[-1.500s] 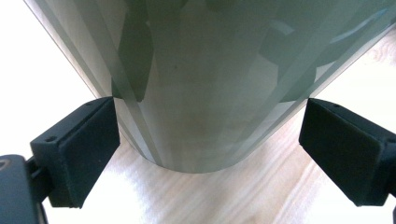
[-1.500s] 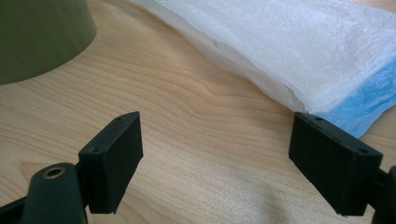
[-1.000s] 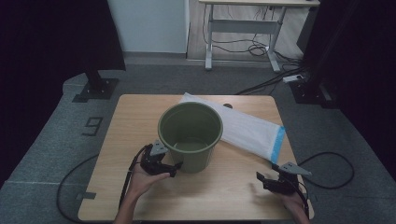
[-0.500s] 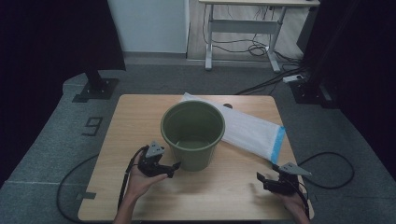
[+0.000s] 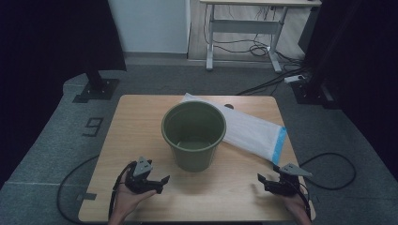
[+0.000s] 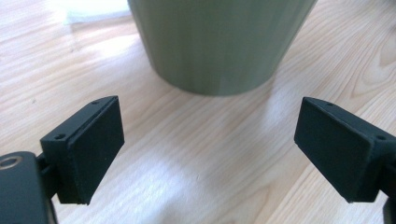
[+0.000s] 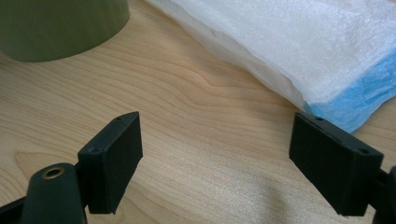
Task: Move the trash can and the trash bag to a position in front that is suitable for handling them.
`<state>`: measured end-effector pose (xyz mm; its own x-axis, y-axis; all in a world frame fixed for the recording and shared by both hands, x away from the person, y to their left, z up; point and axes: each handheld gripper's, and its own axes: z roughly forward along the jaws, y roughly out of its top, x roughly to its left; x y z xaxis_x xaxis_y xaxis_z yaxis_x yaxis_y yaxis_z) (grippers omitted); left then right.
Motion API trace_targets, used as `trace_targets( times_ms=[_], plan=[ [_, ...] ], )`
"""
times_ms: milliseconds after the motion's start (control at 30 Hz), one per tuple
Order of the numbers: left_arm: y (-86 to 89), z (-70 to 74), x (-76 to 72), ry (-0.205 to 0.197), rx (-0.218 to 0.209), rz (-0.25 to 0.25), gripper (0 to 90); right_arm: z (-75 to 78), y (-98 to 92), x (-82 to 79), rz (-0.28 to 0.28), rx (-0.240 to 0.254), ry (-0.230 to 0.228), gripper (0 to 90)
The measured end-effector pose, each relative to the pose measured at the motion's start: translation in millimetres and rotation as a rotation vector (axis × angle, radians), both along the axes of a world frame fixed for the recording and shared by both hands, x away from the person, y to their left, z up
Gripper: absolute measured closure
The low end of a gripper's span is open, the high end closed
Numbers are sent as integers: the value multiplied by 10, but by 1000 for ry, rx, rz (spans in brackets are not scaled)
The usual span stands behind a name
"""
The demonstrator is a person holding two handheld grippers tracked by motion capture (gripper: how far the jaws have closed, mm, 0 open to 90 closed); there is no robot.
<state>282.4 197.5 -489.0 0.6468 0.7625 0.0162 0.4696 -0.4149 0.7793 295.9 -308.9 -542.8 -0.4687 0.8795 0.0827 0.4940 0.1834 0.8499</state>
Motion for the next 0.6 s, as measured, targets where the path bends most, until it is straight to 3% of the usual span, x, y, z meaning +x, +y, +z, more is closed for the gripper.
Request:
trace_targets(
  times_ms=[133,433,600],
  plan=[
    [51,-59,-50,11,19,7,79,-7,8,3,2,-4,3,167],
    [183,-126,-67,24,8,35,79,-6,20,4,11,-12,3,167],
    [241,-170,-68,35,12,58,79,17,22,-11,-6,-16,-25,167]
  ],
)
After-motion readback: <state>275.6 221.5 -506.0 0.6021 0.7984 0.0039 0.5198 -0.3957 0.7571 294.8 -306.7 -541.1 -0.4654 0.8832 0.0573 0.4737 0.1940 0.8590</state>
